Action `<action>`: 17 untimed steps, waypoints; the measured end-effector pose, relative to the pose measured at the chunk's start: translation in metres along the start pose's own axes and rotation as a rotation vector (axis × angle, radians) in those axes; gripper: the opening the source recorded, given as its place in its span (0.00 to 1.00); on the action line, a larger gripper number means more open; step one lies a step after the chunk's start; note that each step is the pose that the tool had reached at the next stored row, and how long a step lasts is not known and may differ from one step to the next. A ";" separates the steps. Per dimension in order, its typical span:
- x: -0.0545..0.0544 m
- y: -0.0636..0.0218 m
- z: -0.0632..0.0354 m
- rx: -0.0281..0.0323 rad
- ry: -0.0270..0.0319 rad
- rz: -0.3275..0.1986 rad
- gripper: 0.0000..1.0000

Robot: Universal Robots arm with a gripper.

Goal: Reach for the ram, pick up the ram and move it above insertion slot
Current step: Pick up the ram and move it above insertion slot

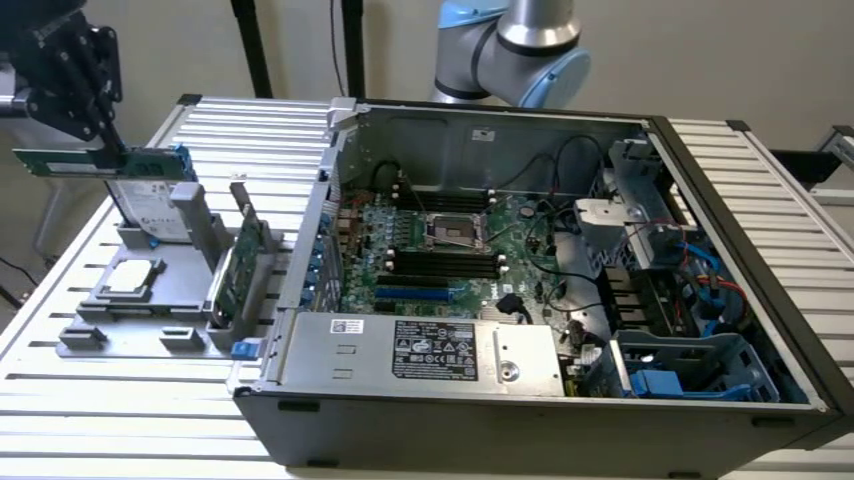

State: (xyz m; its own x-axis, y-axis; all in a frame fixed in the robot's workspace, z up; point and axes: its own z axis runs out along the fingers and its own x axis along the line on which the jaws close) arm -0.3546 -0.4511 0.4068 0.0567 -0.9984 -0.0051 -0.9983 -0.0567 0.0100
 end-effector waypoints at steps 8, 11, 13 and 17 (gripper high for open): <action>-0.002 -0.0274 -0.0009 0.0006 -0.0107 0.000 0.13; -0.003 -0.0374 -0.0016 0.0012 -0.0221 0.000 0.13; -0.002 -0.0440 -0.0020 0.0017 -0.0294 0.000 0.13; -0.002 -0.0593 -0.0026 0.0025 -0.0429 -0.001 0.13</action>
State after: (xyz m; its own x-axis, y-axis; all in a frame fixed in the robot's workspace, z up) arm -0.2955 -0.4455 0.4088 0.0568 -0.9972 -0.0480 -0.9983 -0.0572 0.0075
